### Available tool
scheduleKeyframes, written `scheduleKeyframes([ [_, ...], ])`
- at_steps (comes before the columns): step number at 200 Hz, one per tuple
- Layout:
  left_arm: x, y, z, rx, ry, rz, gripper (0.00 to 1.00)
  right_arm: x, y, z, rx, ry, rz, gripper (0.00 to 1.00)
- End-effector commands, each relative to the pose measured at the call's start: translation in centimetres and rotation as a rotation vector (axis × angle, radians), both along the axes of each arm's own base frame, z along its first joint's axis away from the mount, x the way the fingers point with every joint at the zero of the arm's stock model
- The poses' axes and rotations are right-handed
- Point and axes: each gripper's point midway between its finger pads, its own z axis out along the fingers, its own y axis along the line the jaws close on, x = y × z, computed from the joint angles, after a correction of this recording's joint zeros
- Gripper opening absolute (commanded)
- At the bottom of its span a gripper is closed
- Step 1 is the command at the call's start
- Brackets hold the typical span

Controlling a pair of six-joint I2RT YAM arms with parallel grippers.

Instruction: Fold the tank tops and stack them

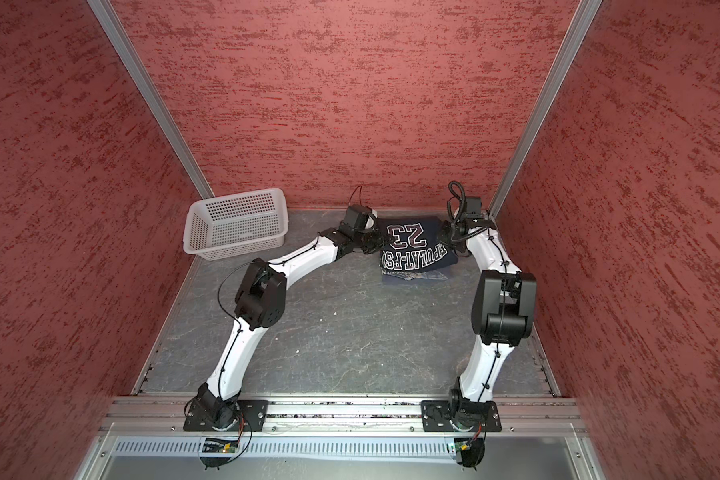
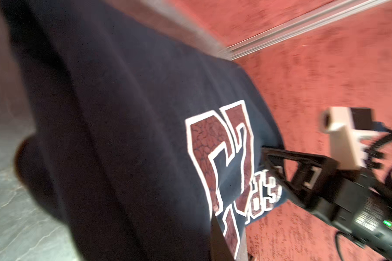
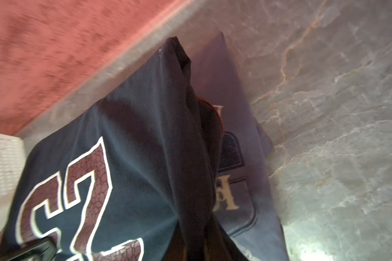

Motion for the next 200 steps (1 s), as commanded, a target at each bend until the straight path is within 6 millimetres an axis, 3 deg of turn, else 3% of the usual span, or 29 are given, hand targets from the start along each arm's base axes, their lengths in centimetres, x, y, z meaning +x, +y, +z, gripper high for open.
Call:
scheduleKeyframes([
  [1, 1.0, 2.3, -4.1, 0.073, 0.118, 0.096, 0.32, 0.4, -2.7, -3.7, -0.06, 0.056, -0.063, 0.21],
  [22, 1.7, 2.6, -5.6, 0.111, 0.14, 0.101, 0.51, 0.4, -3.2, -5.5, -0.072, 0.102, -0.084, 0.42],
  [35, 1.8, 3.0, -5.4, 0.149, 0.144, 0.094, 0.61, 0.0, -3.7, -5.4, -0.098, 0.114, -0.101, 0.51],
  [59, 1.3, 4.6, -4.1, 0.212, 0.137, 0.11, 0.71, -0.7, -4.3, -2.7, -0.143, 0.072, -0.123, 0.68],
  [92, -0.6, 6.5, -0.1, 0.241, 0.05, 0.108, 0.78, -2.6, -3.5, 1.9, -0.166, 0.002, -0.119, 0.73],
  [113, -3.2, 8.3, 2.5, 0.277, -0.019, 0.081, 0.82, -4.0, -0.6, 3.7, -0.192, -0.033, -0.059, 0.76],
  [142, -7.6, 13.4, 4.1, 0.326, -0.096, 0.098, 0.87, -4.9, 5.7, 4.2, -0.262, -0.063, 0.096, 0.81],
  [166, -11.2, 18.6, 4.8, 0.321, -0.148, 0.156, 0.87, -4.7, 10.8, 2.6, -0.332, -0.047, 0.225, 0.82],
  [200, -15.5, 25.6, 4.8, 0.311, -0.187, 0.27, 0.89, -3.5, 14.6, -0.7, -0.46, 0.001, 0.321, 0.85],
])
